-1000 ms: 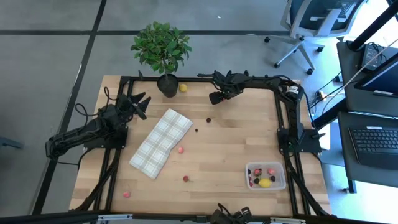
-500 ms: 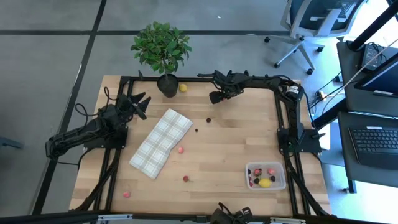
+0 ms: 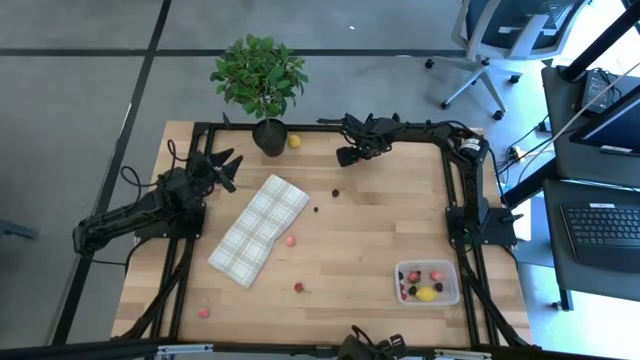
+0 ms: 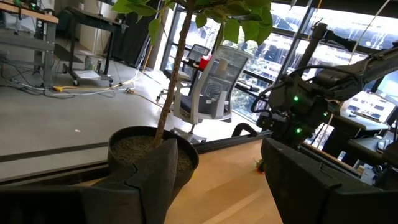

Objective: Pick and placing Produce into tupperware
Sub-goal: Put the top red strawberry into the transparent bin

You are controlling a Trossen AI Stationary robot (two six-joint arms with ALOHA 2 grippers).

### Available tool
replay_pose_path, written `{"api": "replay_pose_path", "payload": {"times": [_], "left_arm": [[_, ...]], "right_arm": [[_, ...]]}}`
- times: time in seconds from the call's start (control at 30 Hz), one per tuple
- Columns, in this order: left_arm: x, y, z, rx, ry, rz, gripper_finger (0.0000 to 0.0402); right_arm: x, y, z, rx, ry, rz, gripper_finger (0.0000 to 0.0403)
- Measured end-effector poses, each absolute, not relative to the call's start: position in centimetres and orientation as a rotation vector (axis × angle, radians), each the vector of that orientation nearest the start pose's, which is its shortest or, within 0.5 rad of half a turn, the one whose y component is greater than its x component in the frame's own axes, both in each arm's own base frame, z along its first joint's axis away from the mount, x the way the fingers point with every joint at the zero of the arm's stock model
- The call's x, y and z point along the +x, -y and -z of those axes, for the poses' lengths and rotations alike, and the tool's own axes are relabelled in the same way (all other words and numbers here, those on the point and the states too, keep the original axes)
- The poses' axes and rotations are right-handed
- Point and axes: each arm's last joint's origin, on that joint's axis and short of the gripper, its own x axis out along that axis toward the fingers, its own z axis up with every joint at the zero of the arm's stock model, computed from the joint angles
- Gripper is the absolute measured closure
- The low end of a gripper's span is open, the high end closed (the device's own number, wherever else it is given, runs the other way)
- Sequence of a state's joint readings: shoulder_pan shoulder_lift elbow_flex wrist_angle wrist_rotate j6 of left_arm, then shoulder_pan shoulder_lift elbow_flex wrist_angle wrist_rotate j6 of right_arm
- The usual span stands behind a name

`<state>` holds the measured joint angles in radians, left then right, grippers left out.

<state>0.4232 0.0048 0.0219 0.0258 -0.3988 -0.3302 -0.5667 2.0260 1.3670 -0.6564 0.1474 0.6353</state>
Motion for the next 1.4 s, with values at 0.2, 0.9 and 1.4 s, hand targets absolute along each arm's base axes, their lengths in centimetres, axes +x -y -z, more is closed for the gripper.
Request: {"api": "replay_pose_path", "payload": {"times": [0.2, 0.9, 1.4], "left_arm": [[8.1, -4.9, -17.3, -0.311, 0.18, -0.807, 0.0176], [8.1, -4.9, -17.3, -0.311, 0.179, -0.807, 0.0176], [8.1, -4.9, -17.3, -0.31, 0.18, -0.807, 0.0176]], "right_arm": [[33.0, 21.4, -13.2, 0.806, -1.118, 1.013, 0.0185], [33.0, 21.4, -12.6, 0.774, -1.168, 0.987, 0.0291], [32.8, 12.0, -24.4, 0.801, -1.512, 0.864, 0.029]]}}
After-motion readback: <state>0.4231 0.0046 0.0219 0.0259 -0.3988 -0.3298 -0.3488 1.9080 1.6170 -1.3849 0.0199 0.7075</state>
